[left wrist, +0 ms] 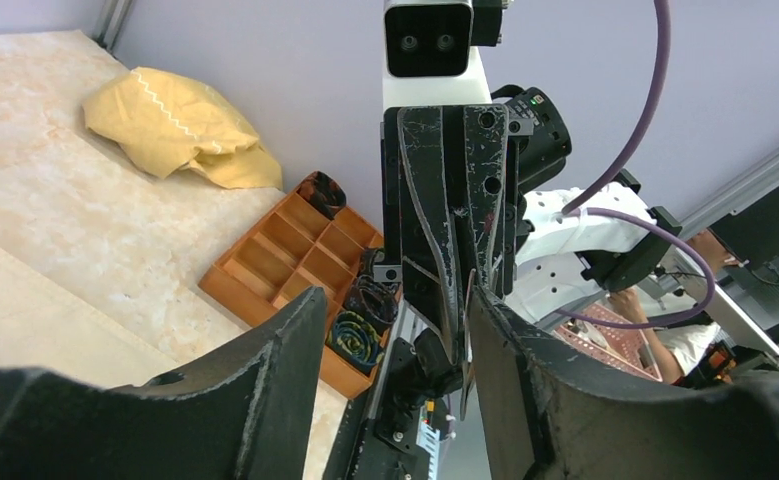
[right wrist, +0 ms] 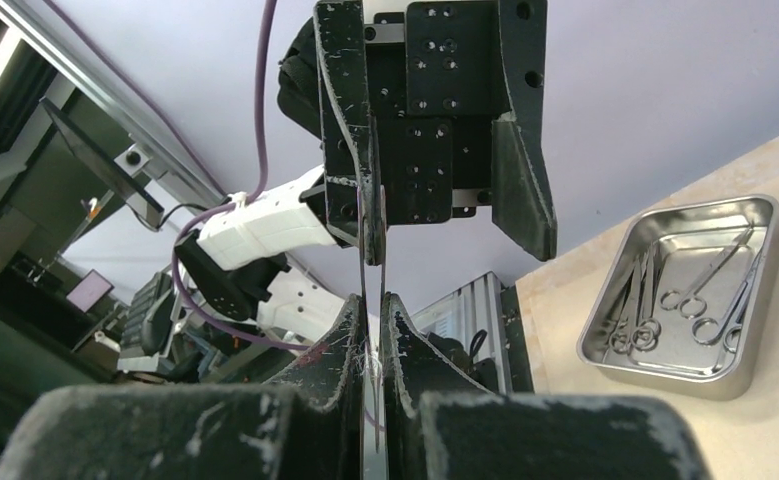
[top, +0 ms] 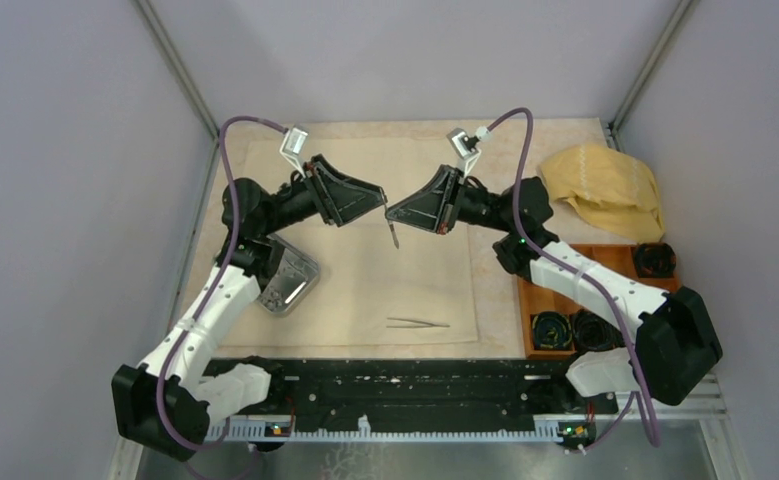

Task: Open and lay out the surgical kit
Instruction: Place the medical item in the surgical kit.

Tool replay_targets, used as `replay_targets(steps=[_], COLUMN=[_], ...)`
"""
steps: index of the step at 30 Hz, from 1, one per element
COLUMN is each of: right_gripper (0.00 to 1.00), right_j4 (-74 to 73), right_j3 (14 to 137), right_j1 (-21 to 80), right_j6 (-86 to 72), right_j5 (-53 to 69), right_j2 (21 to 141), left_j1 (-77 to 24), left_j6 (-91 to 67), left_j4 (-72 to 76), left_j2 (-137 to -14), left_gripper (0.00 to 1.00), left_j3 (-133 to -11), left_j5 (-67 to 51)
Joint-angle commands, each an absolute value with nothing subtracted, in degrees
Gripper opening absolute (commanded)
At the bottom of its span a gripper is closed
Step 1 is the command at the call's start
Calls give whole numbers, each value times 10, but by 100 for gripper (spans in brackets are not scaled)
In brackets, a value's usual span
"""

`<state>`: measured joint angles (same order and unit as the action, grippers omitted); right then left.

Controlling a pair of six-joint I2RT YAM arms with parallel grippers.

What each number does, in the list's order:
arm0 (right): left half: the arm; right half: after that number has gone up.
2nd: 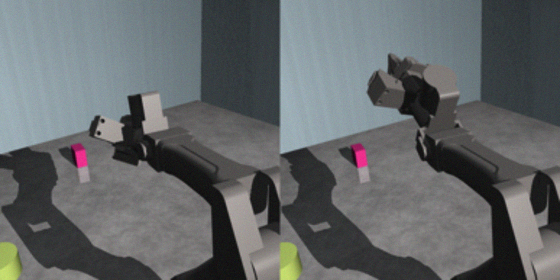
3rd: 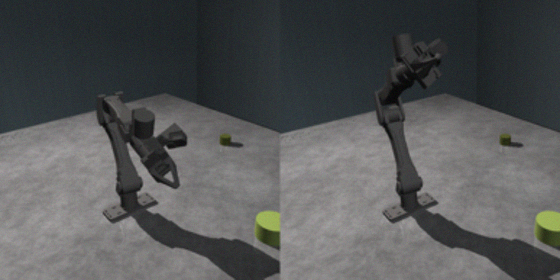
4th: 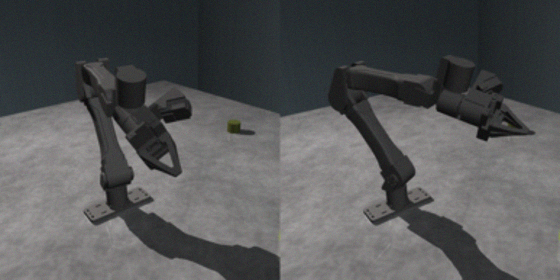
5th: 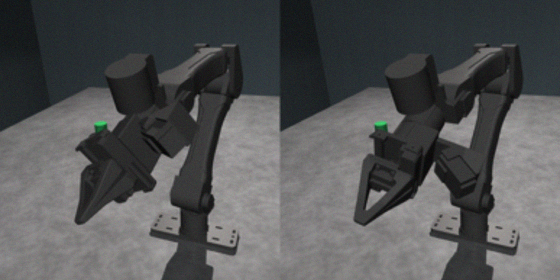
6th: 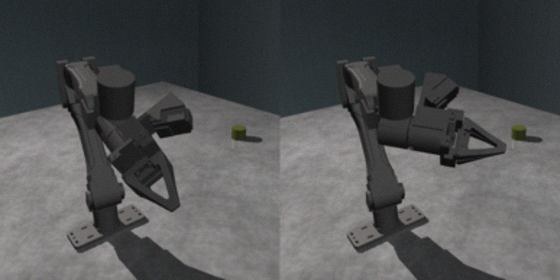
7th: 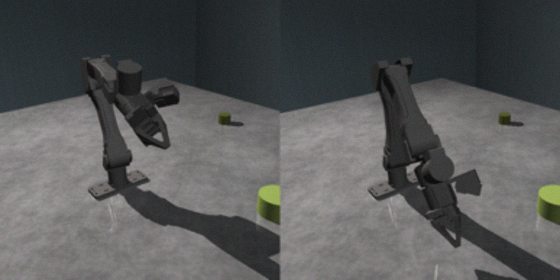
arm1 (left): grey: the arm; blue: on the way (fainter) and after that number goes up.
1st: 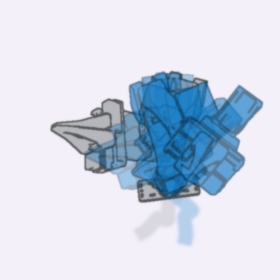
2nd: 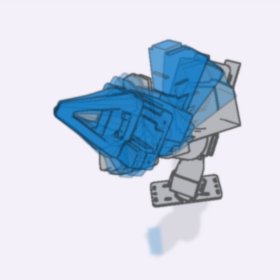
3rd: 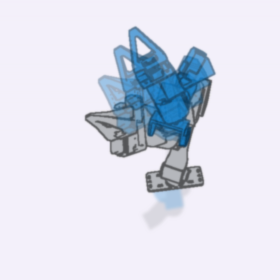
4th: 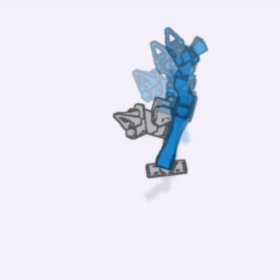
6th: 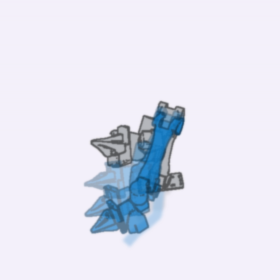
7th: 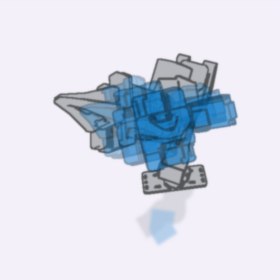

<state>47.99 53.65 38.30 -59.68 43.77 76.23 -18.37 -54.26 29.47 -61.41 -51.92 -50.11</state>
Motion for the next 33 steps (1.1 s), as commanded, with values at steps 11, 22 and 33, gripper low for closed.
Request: replay_targets(steps=[11,22,33], right_gripper=[0,33,24], right_j4=[464,424,436], right_j3=[560,554,542], right_j1=[366,366,365], right_j6=[-610,-596,-585], right_j5=[486,476,486], right_j2=[797,790,776], left_j1=[-174,-174,-173], left_j6=[-596,-555,-532], left_j4=[391,382,354], left_j2=[-642,-616,-622], left_gripper=[13,0,0], left_j3=[-567,-561,-573], left_j5=[-538,-502,-491])
